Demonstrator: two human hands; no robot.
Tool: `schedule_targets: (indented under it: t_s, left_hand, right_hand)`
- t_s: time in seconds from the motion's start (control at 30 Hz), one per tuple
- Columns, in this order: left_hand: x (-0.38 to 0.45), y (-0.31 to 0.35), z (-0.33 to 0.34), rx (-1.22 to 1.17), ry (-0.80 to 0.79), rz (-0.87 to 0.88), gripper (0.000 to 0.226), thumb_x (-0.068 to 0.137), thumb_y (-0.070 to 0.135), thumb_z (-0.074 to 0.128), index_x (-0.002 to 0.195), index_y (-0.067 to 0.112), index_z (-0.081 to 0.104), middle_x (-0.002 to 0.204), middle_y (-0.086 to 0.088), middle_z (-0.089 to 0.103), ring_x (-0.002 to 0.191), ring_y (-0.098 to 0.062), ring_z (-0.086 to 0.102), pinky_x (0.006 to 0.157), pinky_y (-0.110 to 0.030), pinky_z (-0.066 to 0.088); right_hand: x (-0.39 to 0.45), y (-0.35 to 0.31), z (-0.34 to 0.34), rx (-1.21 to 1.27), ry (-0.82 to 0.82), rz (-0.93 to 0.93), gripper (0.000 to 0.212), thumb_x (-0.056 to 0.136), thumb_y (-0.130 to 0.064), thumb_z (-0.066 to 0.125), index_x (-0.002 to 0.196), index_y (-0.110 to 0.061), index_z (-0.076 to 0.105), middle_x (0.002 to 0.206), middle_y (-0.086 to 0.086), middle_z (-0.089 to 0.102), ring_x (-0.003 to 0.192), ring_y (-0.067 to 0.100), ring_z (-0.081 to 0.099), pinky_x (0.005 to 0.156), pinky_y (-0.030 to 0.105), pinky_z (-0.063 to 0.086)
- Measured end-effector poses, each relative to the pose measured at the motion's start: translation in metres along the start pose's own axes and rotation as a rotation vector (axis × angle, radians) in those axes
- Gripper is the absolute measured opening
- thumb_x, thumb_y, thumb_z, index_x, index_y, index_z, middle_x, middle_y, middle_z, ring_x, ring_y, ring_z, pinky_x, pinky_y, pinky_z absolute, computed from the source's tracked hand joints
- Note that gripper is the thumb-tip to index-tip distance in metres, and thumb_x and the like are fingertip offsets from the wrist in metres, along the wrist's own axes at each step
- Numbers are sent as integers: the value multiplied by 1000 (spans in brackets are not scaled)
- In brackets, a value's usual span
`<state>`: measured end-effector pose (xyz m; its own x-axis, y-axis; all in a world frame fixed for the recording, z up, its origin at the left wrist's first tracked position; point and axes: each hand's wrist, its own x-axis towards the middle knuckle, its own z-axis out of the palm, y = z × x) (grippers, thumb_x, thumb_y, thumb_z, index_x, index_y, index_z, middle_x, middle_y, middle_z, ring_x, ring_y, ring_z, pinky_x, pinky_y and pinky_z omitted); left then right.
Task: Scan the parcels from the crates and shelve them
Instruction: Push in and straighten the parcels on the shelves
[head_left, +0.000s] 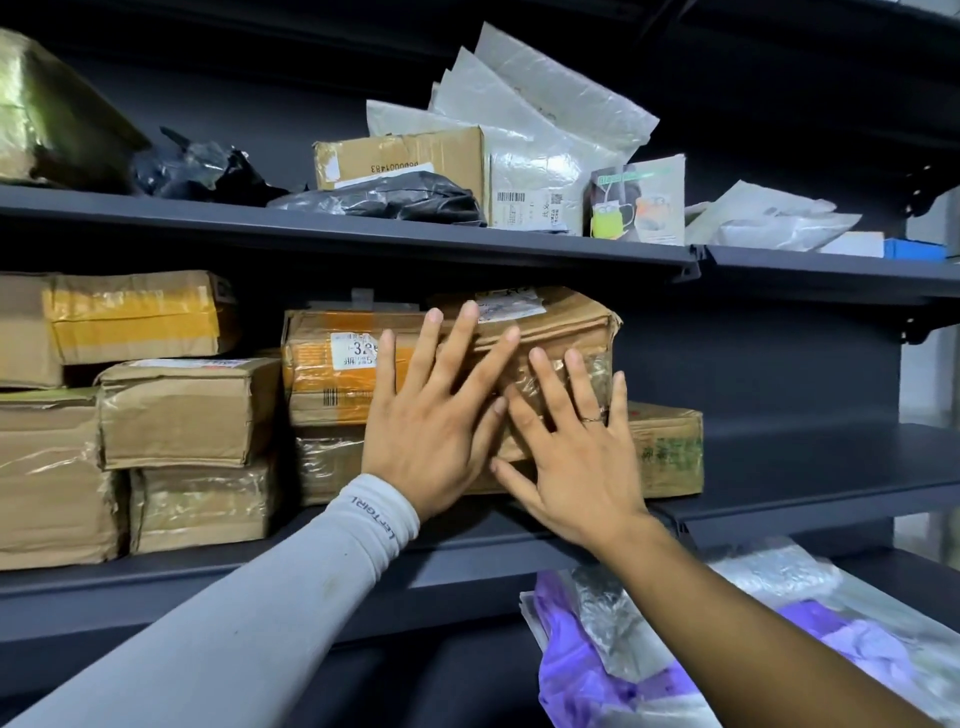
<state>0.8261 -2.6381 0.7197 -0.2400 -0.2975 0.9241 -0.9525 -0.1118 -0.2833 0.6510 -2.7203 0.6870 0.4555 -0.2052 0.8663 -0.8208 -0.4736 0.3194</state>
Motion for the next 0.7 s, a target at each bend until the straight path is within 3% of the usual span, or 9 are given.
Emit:
schedule_targets:
  t_s: [0.2,0.37,0.7]
  left_hand:
    - [-17,3,26,66,14,-38,63,106,50,39,165,29,26,174,-7,9,160,-34,9,122,-69,13]
    - [-16,-1,44,82,-25,-69,61,107,49,34,165,31,25,174,-5,9,161,-31,7,123,-69,7]
    - [-27,5,74,105,-141,-106,61,104,46,32,162,27,33,171,-3,23,160,-31,14,121,-73,5]
  right_hand:
    - [17,11,5,73,-57,4,89,95,-75,35,166,-31,6,175,3,-5,161,30,-7,124,67,13]
    - [37,20,9,169,-155,38,94,93,-79,30,165,-31,-9,172,-2,-22,158,25,-22,127,60,4]
    - [61,14,34,133,-333,-7,108,89,-77,39,161,-28,-25,165,1,-39,154,29,-33,127,62,-1]
